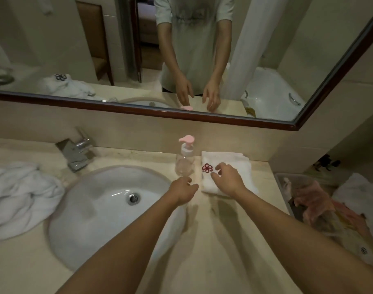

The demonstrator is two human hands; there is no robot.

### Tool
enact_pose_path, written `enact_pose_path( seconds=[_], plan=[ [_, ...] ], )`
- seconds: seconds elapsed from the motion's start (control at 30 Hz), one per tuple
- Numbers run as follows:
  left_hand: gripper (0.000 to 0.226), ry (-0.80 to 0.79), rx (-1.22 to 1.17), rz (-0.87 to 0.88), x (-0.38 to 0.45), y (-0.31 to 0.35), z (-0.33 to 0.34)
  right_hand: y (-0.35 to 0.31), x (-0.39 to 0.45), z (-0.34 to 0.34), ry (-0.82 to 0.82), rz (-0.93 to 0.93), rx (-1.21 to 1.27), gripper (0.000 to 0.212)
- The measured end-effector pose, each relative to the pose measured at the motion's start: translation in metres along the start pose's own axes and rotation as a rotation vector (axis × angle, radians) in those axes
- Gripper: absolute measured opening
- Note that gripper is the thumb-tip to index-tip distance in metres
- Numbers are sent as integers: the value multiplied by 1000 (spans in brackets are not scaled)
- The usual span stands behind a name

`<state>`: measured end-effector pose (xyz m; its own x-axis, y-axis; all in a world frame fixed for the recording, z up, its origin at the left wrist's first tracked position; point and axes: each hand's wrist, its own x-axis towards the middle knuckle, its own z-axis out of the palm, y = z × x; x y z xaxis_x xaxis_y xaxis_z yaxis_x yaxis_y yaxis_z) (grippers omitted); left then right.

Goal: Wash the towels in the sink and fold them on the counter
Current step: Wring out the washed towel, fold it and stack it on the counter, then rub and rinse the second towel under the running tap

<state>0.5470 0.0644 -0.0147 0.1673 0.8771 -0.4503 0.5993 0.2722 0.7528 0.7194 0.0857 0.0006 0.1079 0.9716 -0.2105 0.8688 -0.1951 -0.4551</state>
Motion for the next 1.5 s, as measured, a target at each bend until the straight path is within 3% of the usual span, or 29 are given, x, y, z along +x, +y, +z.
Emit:
enact_pose_path(
  seconds=[0.2, 0.43, 0.77, 0.9, 1.03, 1.1, 1.2, 1.27, 1.33, 1.43, 1.5],
  plan=[
    [40, 129, 4, -19, -55, -58, -61, -92, -49, 42, -203, -191, -72, 28],
    [37, 278, -70, -213, -110, -142, -112, -176, -74, 113, -460, -367, -53, 30],
    [32, 660, -109, -488, -201, -239, -186, -274, -108, 204, -760, -476, 97, 21],
    [37, 858, -73, -488, -217, -263, -222, -323, -113, 229, -792, -522, 144, 16],
    [47, 1013, 167, -398, -213, -302, -274, -370, -113, 256, -817, -532, 173, 16],
    [57, 1032, 280, -390, -204, -322, -311, -393, -111, 269, -822, -515, 196, 20],
    [81, 964, 320, -570, -189, -356, -370, -424, -106, 288, -771, -511, 207, 29],
    [66, 895, 327, -659, -180, -378, -398, -441, -101, 301, -728, -493, 199, 36],
    [32, 932, 296, -574, -174, -389, -416, -457, -98, 311, -709, -448, 212, 40],
    [39, 1122, 75, -300, -173, -376, -434, -477, -96, 316, -669, -431, 225, 51],
    [42, 1173, -79, -109, -177, -352, -451, -492, -95, 311, -635, -432, 297, 74]
  ],
)
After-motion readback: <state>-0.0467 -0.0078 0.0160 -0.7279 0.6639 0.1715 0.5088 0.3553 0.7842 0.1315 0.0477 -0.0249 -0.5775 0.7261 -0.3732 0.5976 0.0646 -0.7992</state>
